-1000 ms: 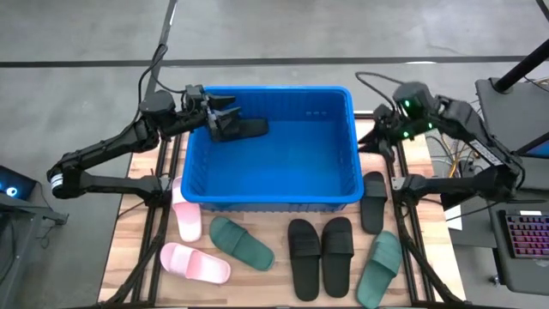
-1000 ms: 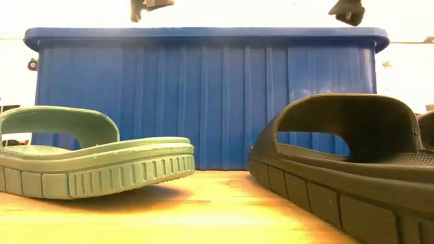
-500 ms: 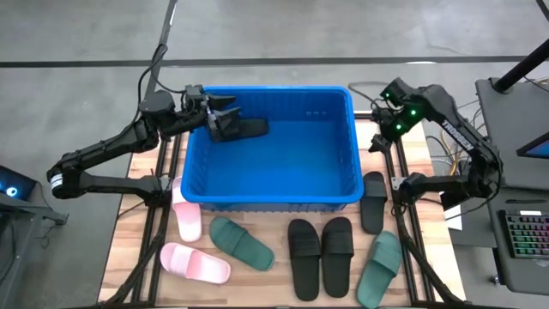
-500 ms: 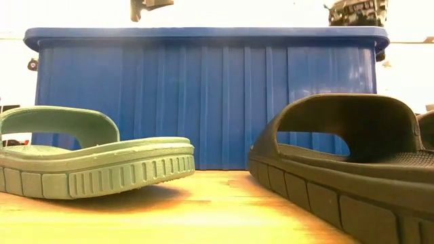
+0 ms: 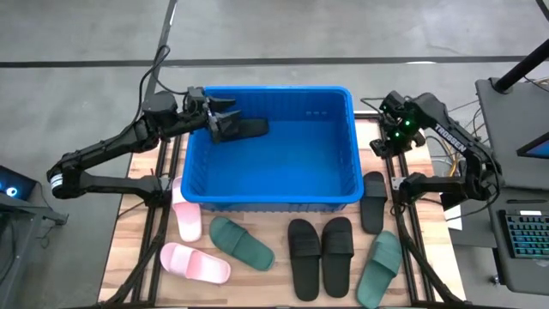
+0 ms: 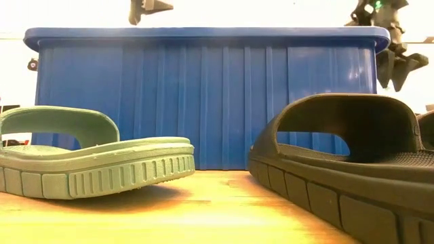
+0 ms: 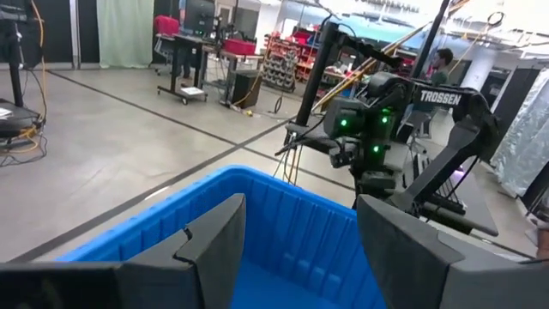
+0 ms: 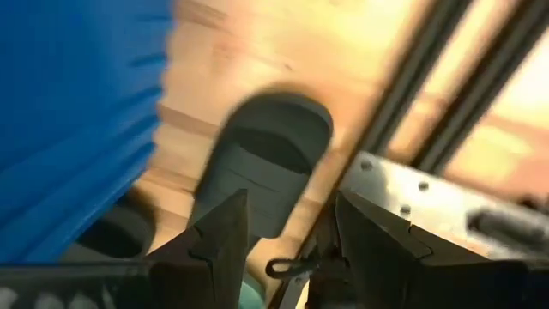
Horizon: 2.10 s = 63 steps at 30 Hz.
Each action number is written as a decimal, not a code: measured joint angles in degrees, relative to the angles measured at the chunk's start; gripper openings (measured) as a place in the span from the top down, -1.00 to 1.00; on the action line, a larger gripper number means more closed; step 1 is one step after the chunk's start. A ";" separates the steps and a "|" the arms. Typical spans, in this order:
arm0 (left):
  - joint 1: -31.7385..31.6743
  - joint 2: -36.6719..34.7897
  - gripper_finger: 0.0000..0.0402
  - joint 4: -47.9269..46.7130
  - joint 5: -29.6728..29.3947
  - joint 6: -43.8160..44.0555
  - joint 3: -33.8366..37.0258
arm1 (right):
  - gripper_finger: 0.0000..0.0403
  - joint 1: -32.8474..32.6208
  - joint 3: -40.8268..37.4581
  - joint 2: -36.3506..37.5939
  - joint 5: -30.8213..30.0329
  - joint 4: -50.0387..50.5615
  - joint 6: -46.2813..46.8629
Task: Pick and place slides into bin
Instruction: Put the black slide into the blue container
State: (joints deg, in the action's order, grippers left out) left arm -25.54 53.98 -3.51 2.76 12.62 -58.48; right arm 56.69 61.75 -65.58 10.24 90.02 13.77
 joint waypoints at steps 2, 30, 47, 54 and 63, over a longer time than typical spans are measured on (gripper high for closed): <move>0.00 0.00 -0.04 -0.18 0.02 0.00 0.00 | 0.17 -0.04 -2.34 0.02 0.02 -0.69 2.74; 0.00 -0.09 -0.04 -0.15 -0.02 -0.02 0.02 | 0.31 -0.05 -17.93 -0.67 2.76 -14.63 8.42; 0.00 -0.09 -0.04 -0.15 0.00 -2.55 0.07 | 0.07 -2.24 -17.93 -9.97 13.26 -15.43 -14.56; 0.00 -0.17 -0.04 -0.18 0.00 -2.62 0.07 | 0.03 -2.82 -17.78 -16.41 16.51 -15.45 -15.96; 0.00 -0.20 -0.04 -0.18 0.00 -3.05 0.07 | 0.03 -2.82 -15.56 -23.63 13.70 -17.17 -17.64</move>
State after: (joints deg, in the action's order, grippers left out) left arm -25.54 53.78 -3.68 2.76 9.57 -58.41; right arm 53.87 46.19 -89.21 23.94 72.84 -3.87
